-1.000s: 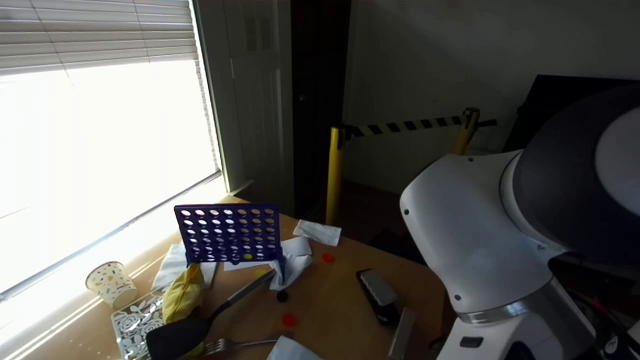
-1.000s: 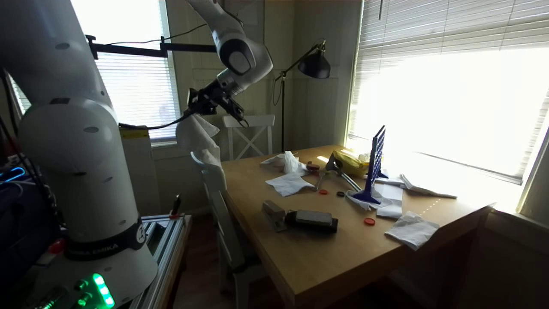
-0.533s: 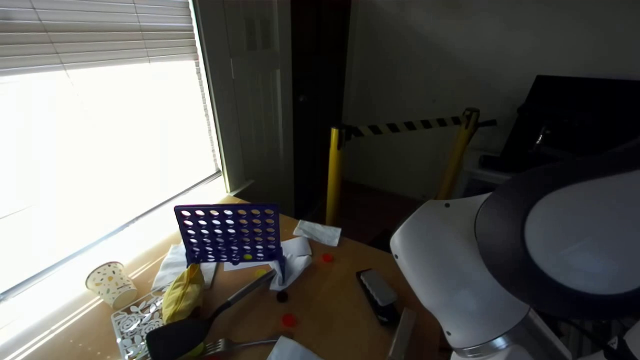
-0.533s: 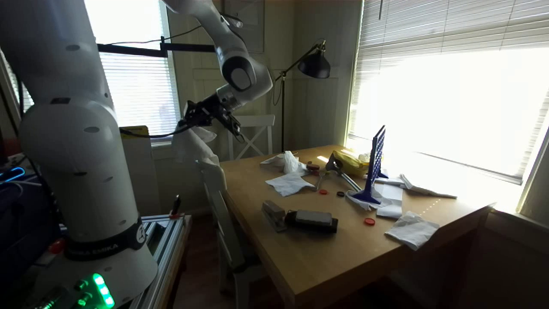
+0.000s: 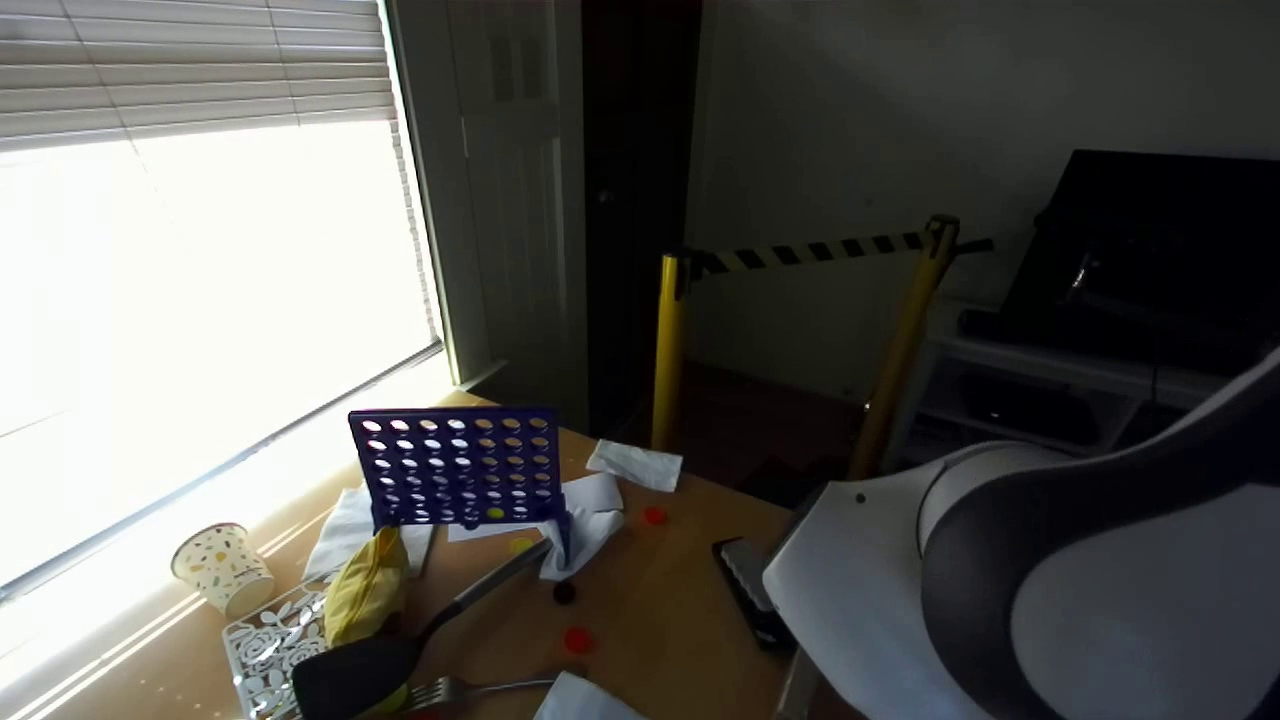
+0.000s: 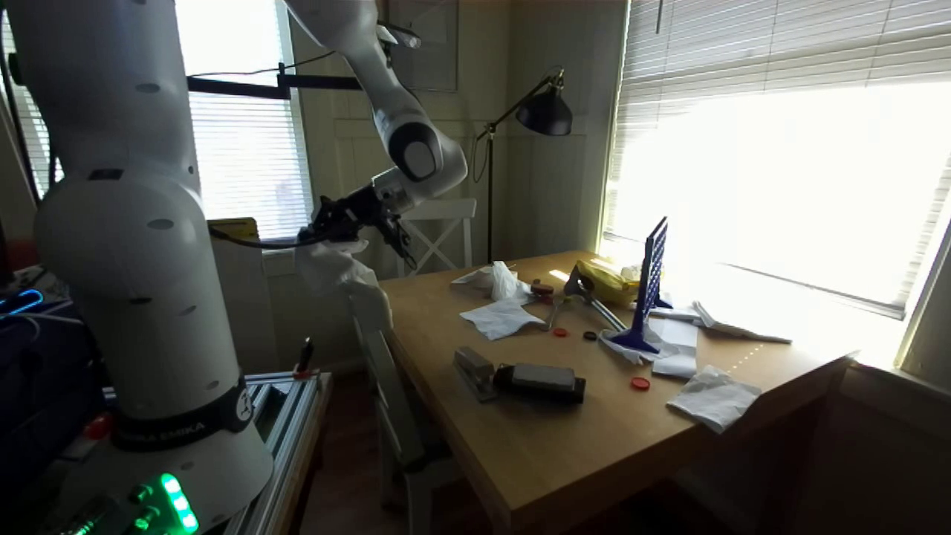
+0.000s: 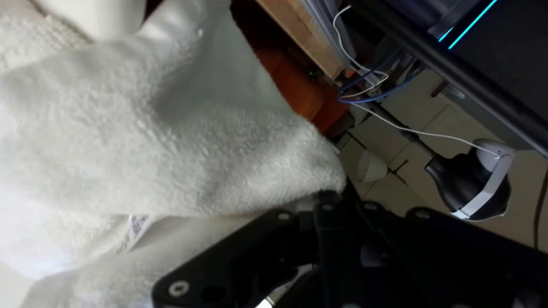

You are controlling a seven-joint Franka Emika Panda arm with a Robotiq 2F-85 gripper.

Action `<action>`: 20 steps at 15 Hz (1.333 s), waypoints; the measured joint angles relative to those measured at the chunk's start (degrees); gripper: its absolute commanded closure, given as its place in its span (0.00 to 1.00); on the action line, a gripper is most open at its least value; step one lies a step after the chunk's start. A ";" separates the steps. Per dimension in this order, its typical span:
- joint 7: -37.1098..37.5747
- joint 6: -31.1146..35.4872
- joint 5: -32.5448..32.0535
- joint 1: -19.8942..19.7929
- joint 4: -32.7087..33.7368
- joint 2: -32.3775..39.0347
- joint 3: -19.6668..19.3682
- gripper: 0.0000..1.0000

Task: Put the white towel on the backrest of the chair on the right.

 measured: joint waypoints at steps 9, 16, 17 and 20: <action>0.84 -0.53 -6.86 1.11 1.45 3.66 1.65 0.43; 3.53 -0.29 -6.84 -0.20 4.24 -6.06 -0.02 0.00; 5.04 -0.29 -6.84 -0.54 4.27 -8.12 -0.63 0.00; 9.99 -0.30 -6.86 -1.67 4.27 -13.82 -2.87 0.00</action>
